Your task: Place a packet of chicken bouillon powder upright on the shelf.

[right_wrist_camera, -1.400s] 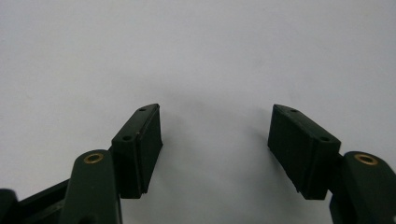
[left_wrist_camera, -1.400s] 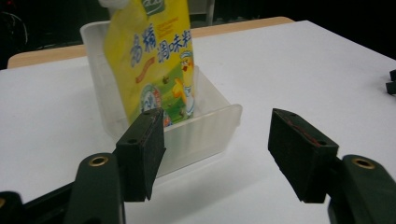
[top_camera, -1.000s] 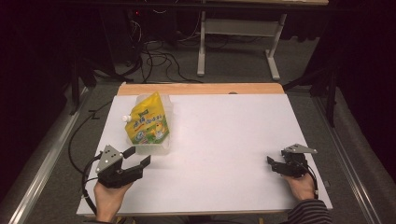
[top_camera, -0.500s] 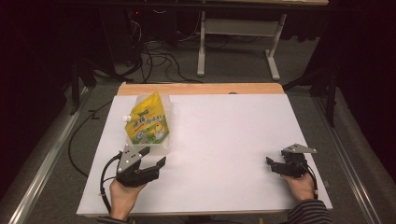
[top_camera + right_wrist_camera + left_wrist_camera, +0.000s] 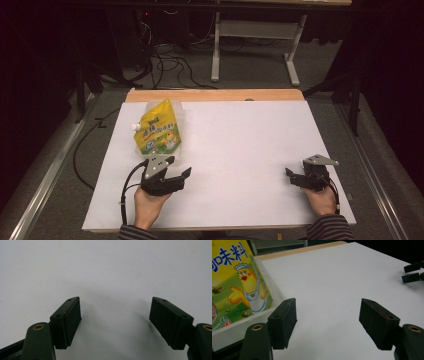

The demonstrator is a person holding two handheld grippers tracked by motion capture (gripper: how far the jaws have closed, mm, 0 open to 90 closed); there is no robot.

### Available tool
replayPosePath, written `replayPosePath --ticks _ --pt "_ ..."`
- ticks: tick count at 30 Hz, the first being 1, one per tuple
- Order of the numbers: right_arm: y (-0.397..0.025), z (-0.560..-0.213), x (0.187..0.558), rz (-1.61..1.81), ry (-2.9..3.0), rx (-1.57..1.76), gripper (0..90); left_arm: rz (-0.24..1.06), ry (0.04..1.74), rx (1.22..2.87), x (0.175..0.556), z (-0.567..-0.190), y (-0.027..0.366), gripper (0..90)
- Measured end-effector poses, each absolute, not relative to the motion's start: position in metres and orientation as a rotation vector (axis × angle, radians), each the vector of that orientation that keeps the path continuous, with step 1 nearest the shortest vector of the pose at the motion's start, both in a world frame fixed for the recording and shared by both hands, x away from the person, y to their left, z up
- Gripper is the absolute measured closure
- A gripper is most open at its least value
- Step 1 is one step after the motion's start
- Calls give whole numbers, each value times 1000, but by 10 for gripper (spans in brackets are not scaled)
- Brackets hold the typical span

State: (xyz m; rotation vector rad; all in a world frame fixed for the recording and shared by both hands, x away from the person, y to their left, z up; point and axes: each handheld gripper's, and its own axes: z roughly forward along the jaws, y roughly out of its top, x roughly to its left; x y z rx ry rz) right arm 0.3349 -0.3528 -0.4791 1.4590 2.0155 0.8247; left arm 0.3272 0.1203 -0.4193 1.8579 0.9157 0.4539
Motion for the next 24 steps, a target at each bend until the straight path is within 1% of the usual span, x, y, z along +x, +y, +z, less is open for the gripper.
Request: replayPosePath --ticks 6,24 --pt "-352 -479 334 826 2014 1464 270 460 900 1860 331 -425 111 321" --pt "-344 -478 327 885 1981 1414 287 390 886 1892 347 -446 87 313"
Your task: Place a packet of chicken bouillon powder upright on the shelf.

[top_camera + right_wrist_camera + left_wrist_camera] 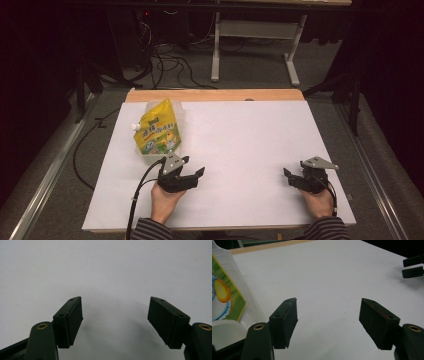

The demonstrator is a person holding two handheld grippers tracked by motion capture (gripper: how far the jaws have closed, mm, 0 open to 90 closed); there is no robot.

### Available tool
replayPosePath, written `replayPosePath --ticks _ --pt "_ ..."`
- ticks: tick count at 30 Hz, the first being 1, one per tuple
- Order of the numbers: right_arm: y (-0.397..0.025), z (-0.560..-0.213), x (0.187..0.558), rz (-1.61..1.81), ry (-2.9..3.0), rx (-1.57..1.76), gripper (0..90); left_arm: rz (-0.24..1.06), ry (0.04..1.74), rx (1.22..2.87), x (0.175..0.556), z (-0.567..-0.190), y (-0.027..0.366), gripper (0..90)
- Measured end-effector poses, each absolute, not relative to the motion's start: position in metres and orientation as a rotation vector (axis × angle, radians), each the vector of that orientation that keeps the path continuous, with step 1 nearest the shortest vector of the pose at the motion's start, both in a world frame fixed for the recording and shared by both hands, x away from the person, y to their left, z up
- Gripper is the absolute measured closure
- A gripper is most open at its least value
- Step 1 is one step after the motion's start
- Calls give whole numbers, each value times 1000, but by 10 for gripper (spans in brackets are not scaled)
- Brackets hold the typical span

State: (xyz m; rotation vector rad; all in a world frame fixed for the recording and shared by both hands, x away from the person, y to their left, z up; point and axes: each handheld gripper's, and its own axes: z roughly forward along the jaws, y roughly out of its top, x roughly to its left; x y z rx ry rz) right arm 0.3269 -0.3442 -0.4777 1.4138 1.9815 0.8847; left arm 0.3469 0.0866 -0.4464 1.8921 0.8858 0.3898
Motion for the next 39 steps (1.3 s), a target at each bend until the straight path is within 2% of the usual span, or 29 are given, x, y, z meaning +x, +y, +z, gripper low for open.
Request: replayPosePath --ticks 12,39 --pt "-342 -477 326 923 1977 1410 290 348 886 1900 356 -461 73 305" --pt "-341 -478 327 964 1977 1404 299 378 899 1940 366 -480 60 306"
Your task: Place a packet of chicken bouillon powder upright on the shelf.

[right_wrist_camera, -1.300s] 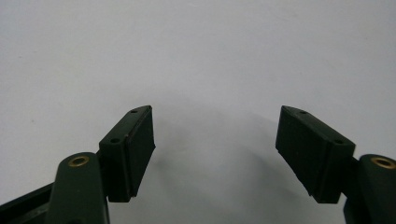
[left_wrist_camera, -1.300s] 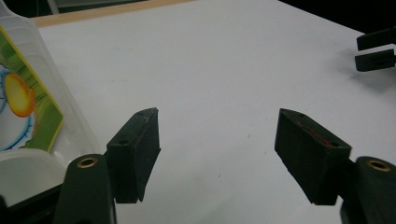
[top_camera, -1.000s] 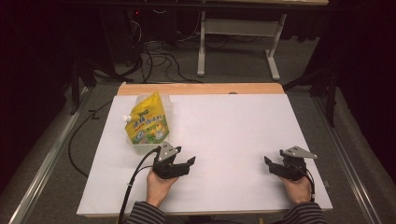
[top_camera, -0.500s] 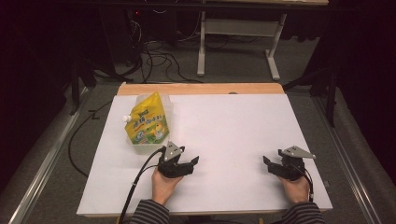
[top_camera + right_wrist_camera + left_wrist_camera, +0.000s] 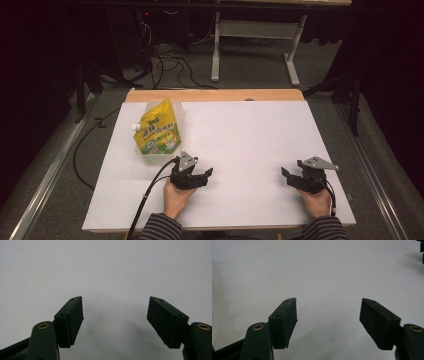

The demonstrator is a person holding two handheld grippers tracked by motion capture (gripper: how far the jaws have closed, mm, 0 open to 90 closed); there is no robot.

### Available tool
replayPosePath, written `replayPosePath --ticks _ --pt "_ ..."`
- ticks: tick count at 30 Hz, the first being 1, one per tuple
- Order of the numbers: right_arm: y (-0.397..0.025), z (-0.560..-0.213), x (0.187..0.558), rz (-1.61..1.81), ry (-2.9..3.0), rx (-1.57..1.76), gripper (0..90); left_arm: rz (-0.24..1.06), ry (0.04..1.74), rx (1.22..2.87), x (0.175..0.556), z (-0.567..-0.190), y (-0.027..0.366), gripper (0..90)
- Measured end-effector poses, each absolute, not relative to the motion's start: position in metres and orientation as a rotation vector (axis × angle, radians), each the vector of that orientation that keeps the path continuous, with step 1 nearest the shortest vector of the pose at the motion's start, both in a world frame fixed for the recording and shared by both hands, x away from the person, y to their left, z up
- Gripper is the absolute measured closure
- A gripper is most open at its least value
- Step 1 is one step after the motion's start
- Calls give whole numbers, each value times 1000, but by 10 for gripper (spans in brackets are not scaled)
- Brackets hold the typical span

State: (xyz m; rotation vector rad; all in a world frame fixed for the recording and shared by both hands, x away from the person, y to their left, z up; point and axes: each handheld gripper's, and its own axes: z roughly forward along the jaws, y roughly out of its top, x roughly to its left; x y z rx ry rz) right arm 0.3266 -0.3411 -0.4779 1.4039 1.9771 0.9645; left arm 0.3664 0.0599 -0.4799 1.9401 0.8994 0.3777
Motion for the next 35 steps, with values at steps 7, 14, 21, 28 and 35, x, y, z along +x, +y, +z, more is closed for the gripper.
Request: replayPosePath --ticks 7,14,21,28,35 --pt "-341 -478 326 970 1980 1399 298 368 915 1934 369 -482 60 305" --pt "-341 -478 326 968 1976 1398 298 363 922 1944 371 -482 60 306" --pt "-340 -479 325 959 1977 1385 298 382 927 1946 370 -483 59 301" --pt "-338 -479 325 945 1983 1368 302 385 913 1956 369 -483 59 296" --pt "-337 -479 324 933 1975 1360 303 386 899 1958 368 -483 58 312"
